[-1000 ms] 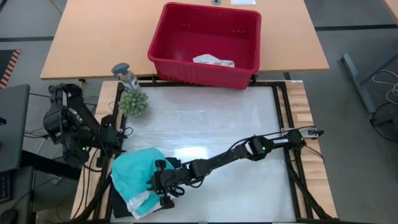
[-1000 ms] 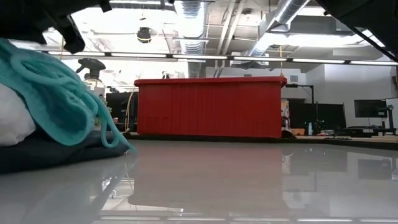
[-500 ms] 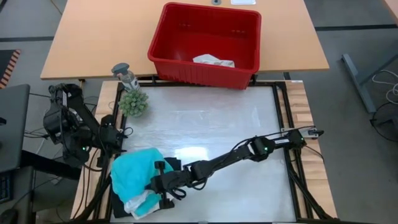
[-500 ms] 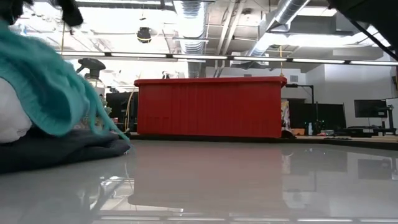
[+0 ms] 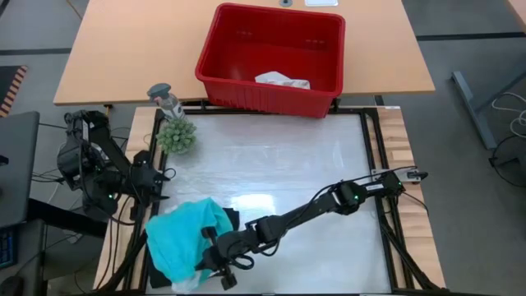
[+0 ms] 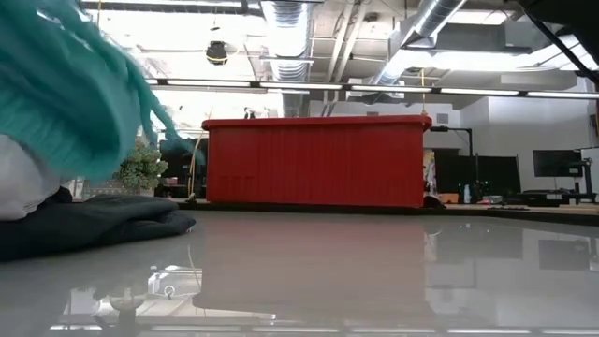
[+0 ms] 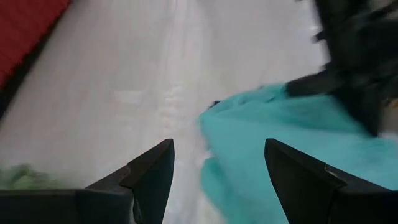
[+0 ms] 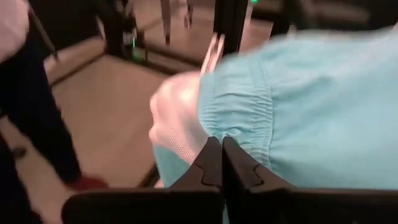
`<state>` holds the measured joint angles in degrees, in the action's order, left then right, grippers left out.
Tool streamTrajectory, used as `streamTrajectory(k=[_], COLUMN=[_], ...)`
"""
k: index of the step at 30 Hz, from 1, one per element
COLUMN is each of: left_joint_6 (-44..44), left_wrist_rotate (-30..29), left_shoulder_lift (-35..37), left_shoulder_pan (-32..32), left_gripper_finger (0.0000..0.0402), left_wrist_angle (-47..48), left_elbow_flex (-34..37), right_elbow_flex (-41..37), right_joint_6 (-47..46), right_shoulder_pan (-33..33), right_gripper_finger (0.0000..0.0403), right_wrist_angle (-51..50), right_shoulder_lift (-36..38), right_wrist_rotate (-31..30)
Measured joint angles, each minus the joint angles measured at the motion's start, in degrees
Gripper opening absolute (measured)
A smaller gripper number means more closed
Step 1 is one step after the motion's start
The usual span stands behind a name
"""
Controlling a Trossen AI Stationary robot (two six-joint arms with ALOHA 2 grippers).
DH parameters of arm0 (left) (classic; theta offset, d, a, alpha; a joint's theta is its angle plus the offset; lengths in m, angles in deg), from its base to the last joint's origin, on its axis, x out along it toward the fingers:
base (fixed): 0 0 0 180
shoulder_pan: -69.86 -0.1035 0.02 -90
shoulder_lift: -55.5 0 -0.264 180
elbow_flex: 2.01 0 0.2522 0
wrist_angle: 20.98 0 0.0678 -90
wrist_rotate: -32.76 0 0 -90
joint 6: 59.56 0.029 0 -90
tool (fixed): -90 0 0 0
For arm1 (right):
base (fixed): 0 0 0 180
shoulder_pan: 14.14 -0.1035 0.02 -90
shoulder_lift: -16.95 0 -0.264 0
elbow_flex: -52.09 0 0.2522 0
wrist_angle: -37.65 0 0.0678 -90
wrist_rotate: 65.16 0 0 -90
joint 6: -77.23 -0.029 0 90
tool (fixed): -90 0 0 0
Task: Fold Laundry from Bin
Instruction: Stack the blue shorts on top of the white dress
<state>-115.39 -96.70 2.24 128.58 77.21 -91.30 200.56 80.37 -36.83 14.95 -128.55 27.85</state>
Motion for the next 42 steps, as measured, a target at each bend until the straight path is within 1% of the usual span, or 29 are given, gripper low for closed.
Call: streamTrajectory(k=[3,6,9,13,16,19,23,27,32,36,39,42], left_joint_6=[0.59,2.45,4.29,6.78,8.93,7.86,4.58,2.01,-4.01,-8.15,-10.55,-13.39], left_wrist_rotate=[1.01,3.39,5.92,8.12,9.84,10.33,12.71,12.89,16.73,20.23,22.19,23.45], left_shoulder_lift=[-0.07,-0.03,-0.44,-0.98,-1.68,-3.16,-6.06,-9.63,-13.13,-13.46,-13.44,-13.4], left_shoulder_pan=[0.0,0.0,0.0,0.33,1.47,2.44,4.08,5.57,7.55,9.74,11.56,12.98], left_gripper_finger=[0.0238,0.0238,0.0238,0.0238,0.0238,0.0238,0.0238,0.0238,0.0238,0.0238,0.0238,0.0238], left_wrist_angle=[-5.66,-13.34,-20.78,-31.64,-38.68,-40.06,-40.11,-40.48,-41.14,-43.4,-43.66,-44.45], left_elbow_flex=[0.57,2.99,6.57,12.76,16.34,18.13,21.31,24.29,29.15,33.33,35.41,37.28], right_elbow_flex=[-0.04,0.01,0.01,0.01,0.01,0.01,0.01,0.01,0.01,0.01,0.14,0.12], right_joint_6=[0.42,0.95,1.38,1.86,0.24,-0.07,-0.09,-0.11,-1.96,-6.97,-9.07,-9.2], right_shoulder_pan=[0.37,1.05,1.56,1.9,2.23,2.59,2.61,2.29,2.18,2.61,3.22,3.59], right_gripper_finger=[0.0024,0.0024,0.0024,0.0031,0.0035,0.0044,0.0062,0.0071,0.0069,0.0058,0.0053,0.0047], right_wrist_angle=[-3.24,-5.41,-5.79,-5.49,-5.93,-5.89,-6.09,-6.05,-5.73,-7.21,-9.83,-10.84], right_shoulder_lift=[-0.08,0.01,-0.01,-0.01,-0.01,-0.01,-0.01,-0.01,0.32,2.15,3.28,3.23], right_wrist_rotate=[0.83,3.03,4.56,4.67,4.83,4.81,4.78,4.77,4.5,4.5,4.46,2.24])
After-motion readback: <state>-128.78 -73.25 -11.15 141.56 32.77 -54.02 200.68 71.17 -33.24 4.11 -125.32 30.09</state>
